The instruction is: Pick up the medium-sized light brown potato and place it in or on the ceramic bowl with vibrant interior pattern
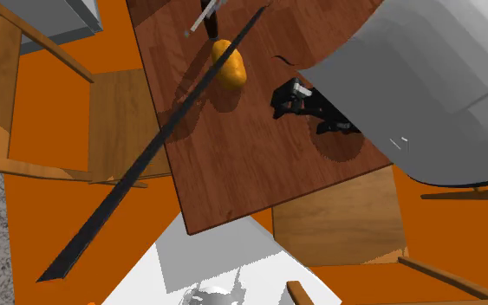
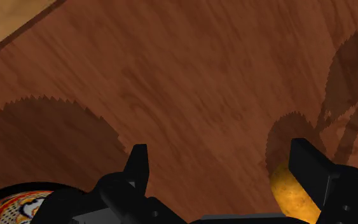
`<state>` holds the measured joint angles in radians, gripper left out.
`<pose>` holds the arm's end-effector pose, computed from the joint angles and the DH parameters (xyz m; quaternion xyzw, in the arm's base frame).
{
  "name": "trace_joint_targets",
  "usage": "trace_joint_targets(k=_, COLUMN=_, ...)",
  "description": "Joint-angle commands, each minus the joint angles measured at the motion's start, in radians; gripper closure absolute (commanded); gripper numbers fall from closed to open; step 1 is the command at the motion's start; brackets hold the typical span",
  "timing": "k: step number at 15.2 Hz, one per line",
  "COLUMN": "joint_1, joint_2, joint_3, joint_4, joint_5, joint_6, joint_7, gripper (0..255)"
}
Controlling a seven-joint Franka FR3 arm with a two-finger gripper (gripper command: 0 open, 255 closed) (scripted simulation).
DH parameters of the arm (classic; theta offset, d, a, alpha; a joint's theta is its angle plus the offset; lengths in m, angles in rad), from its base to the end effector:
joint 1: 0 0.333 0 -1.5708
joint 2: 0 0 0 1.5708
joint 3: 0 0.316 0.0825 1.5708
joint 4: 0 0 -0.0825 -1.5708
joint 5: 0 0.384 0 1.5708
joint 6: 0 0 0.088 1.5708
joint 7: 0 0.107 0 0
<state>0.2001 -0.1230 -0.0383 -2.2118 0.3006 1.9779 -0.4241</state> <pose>0.4852 0.0979 0.4247 -0.9641 -0.2213 0.0367 0.1423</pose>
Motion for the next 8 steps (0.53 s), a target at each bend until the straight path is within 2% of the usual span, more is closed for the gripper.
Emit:
trace_joint_targets(k=1, joint_1=0.018, joint_2=0.069, joint_3=0.007, joint_4=0.041, joint_5=0.039, joint_6=0.015, joint_7=-0.065, gripper=0)
trace_joint_targets(k=8, joint_1=0.061, joint_2=0.29, joint_3=0.06, joint_4=0.216, joint_5=0.15, joint_6=0.018, joint_7=-0.256, gripper=0)
